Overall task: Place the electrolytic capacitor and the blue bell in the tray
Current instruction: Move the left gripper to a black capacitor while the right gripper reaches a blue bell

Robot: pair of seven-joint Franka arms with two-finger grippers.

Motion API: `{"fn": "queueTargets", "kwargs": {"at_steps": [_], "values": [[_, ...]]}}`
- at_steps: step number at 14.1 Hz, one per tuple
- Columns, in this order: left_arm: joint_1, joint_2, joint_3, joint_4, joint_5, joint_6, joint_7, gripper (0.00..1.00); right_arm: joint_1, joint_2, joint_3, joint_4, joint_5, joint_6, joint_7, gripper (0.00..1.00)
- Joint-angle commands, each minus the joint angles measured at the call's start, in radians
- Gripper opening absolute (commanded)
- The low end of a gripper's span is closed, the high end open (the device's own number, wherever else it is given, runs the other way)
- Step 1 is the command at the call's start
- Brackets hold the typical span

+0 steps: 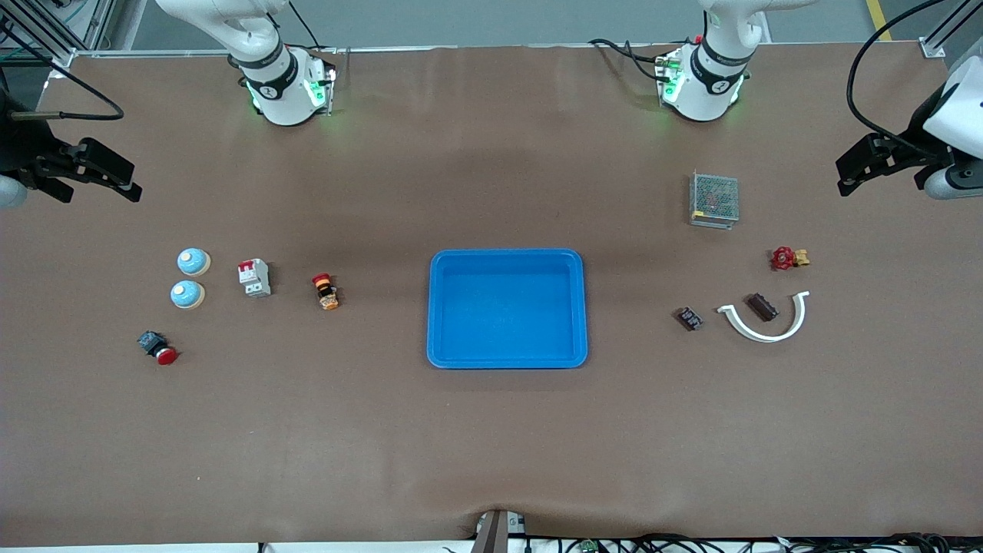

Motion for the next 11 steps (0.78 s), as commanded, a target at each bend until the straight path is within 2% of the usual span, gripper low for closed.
{"fn": "queueTargets", "kwargs": {"at_steps": [1, 5, 8, 11], "values": [[-0.003, 0.071, -0.007, 0.021, 0.016, 0.015, -0.043, 1.00, -0.001, 0.002, 0.003, 0.005, -0.009, -0.006, -0.010, 1.00], [-0.008, 0.165, -0.021, 0.007, 0.006, 0.072, -0.195, 1.00, 0.005, 0.000, 0.003, -0.052, -0.007, 0.011, 0.067, 1.00], [-0.003, 0.170, -0.021, -0.098, -0.063, 0.196, -0.264, 1.00, -0.014, 0.003, 0.000, -0.079, -0.007, 0.037, 0.137, 1.00], [0.000, 0.194, -0.021, -0.188, -0.119, 0.314, -0.343, 1.00, -0.053, 0.008, -0.001, -0.151, -0.007, 0.112, 0.109, 1.00]]}}
